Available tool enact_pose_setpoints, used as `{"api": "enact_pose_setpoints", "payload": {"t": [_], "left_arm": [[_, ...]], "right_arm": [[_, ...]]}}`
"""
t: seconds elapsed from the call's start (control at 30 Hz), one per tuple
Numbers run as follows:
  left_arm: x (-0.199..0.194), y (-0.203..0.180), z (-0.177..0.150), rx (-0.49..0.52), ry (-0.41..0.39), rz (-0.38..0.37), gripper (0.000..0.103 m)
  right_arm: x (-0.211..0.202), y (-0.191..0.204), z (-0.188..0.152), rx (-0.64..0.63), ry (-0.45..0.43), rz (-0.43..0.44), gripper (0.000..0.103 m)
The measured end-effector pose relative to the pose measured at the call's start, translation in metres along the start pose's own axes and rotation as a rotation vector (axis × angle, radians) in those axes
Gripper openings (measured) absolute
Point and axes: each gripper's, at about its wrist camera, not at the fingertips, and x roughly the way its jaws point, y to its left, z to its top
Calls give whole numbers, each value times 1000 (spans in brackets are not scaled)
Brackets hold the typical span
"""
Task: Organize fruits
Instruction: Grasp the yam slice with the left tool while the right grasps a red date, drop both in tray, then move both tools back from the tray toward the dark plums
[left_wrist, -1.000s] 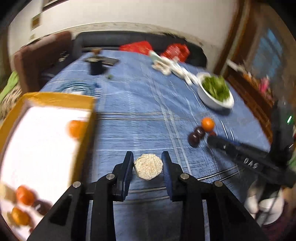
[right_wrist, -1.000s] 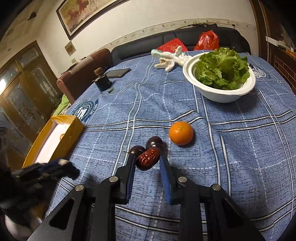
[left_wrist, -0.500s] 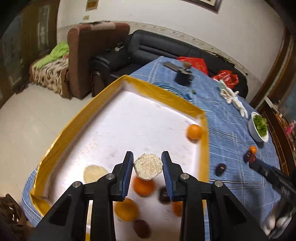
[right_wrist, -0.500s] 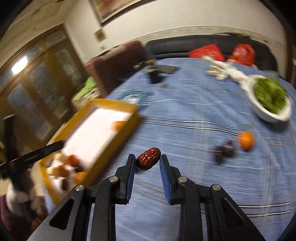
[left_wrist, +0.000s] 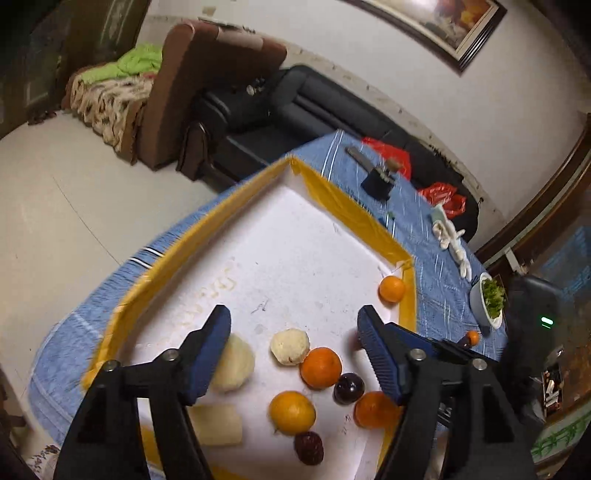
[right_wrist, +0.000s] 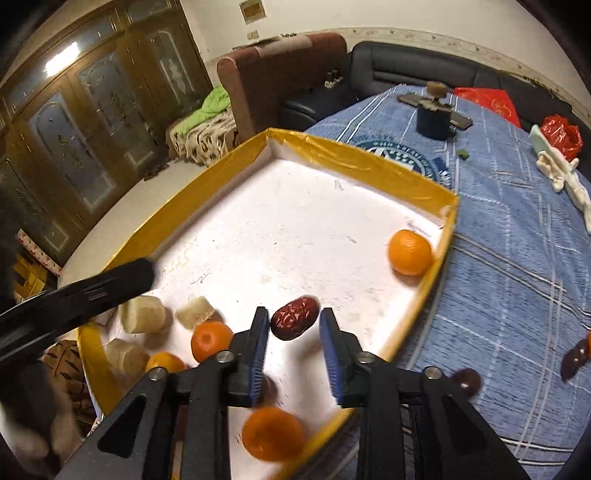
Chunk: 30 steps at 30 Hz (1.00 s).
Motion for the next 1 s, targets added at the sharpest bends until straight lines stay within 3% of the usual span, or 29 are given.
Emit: {"api": "enact_pose_setpoints", "payload": {"t": [0.03, 0.07, 0.23, 0.4, 0.57, 0.73, 1.0], "left_arm": [[-6, 3, -2, -18, -9, -3, 73], [-7, 5, -2, -34, -12, -8, 73], [-18, 17, -15, -137, -4, -62, 74], [-22, 8, -29, -160, 16, -115, 74], [-20, -30, -43, -81, 38, -141, 75], [-5, -94, -64, 105, 87, -159, 75], [20, -155, -95, 322, 147, -125, 75]], "right_arm": [[0, 1, 0, 6, -5, 0, 57], [-1, 0, 0, 9, -11, -2, 60], [-32, -11, -2, 23, -69, -21, 61], [-86, -64, -21, 80, -142, -110, 62], [-131, -154, -59, 224, -169, -272, 62], [-139, -217, -93, 373, -153, -320, 61], [-95, -228, -86, 381, -124, -308, 58]]}}
